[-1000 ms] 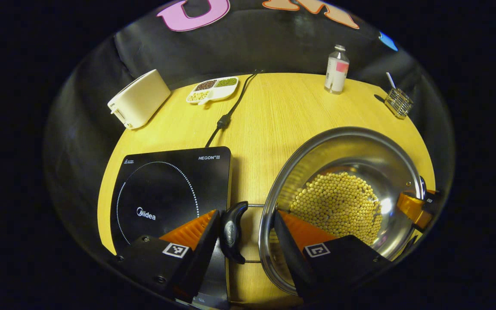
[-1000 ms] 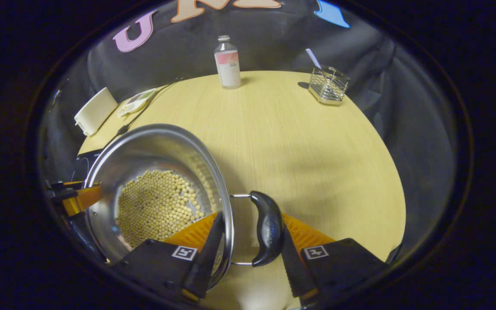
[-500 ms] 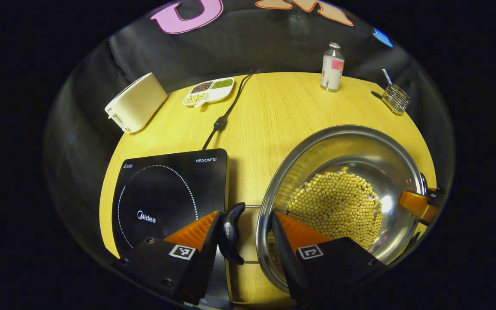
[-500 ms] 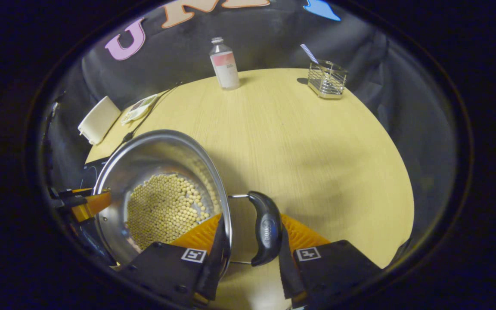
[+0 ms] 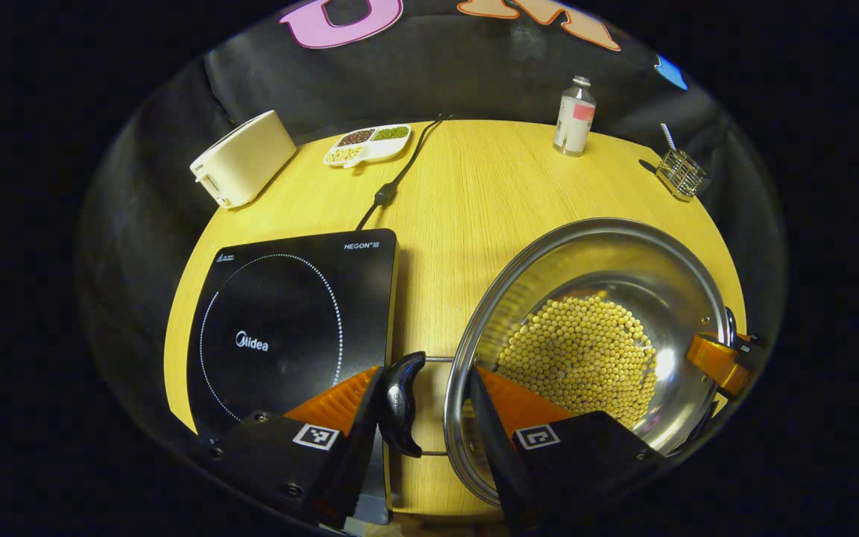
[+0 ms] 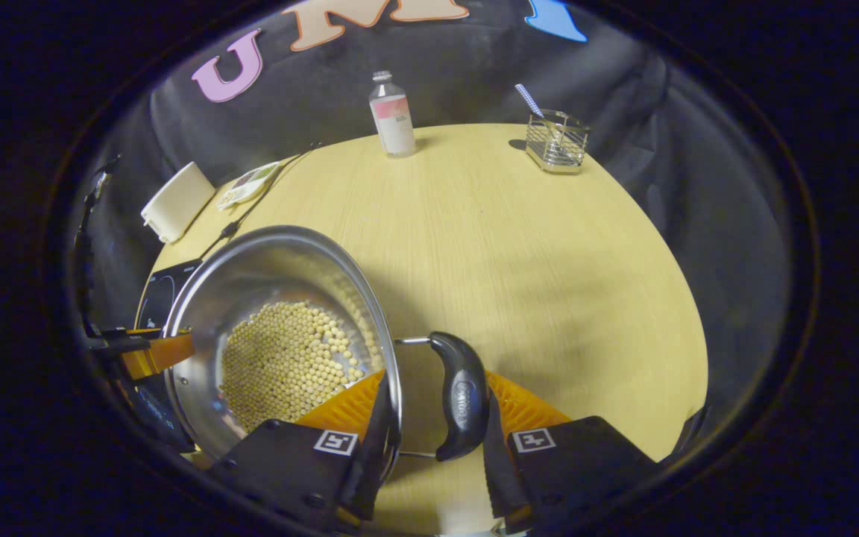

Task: First push the handle of the pot to place it horizontally, then grasp the pot with both hands and set it on the induction cooktop.

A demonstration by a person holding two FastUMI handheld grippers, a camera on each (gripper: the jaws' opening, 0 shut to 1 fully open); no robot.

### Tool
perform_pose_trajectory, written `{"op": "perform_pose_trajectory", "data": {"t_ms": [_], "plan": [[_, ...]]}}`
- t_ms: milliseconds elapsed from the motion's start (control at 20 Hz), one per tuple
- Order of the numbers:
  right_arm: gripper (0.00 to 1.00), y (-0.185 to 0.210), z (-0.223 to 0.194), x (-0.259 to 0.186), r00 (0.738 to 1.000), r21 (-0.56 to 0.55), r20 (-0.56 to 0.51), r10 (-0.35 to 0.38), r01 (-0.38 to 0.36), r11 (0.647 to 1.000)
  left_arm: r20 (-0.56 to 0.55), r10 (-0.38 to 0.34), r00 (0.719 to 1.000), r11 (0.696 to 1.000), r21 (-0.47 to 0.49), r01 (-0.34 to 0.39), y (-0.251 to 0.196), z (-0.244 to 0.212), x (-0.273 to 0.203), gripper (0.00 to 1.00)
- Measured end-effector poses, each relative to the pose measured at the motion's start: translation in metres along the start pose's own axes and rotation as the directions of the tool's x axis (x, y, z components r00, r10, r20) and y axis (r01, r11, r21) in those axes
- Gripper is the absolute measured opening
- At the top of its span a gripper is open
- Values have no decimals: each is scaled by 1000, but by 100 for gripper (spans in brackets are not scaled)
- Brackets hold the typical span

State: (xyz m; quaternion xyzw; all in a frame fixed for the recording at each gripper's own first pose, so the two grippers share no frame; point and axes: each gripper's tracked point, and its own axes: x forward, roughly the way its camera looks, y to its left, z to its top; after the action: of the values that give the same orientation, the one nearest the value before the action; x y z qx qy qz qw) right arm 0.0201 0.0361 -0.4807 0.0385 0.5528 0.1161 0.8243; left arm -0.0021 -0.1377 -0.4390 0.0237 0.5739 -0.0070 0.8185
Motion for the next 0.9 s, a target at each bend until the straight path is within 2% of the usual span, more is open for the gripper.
{"op": "perform_pose_trajectory", "data": {"t_ms": [50,100,350,400,450,500,550,900], "plan": [[60,0,-4,-4,1000,2,4,2,-2,1000,8,5,1000,1000,3,-5,0,-2,-4,71],[55,-2,-6,-8,1000,5,8,4,-4,1000,13,9,1000,1000,2,-9,0,-5,-9,71],[55,-9,-19,-29,999,-18,21,26,-26,1000,25,26,999,999,-27,-26,-4,-28,-34,73],[55,-10,-22,-33,999,-26,21,32,-31,999,24,31,999,999,-38,-30,-5,-35,-40,71],[60,-11,-27,-37,999,-32,18,37,-37,999,20,37,999,998,-48,-36,-5,-41,-45,73],[55,-11,-31,-40,999,-39,14,43,-43,998,14,43,999,998,-56,-42,-4,-48,-50,73],[60,-11,-36,-44,999,-45,10,48,-48,998,11,49,999,997,-64,-48,-4,-54,-54,71],[60,-8,-46,-67,998,-68,-3,63,-63,996,6,66,998,994,-83,-65,1,-71,-80,71]]}}
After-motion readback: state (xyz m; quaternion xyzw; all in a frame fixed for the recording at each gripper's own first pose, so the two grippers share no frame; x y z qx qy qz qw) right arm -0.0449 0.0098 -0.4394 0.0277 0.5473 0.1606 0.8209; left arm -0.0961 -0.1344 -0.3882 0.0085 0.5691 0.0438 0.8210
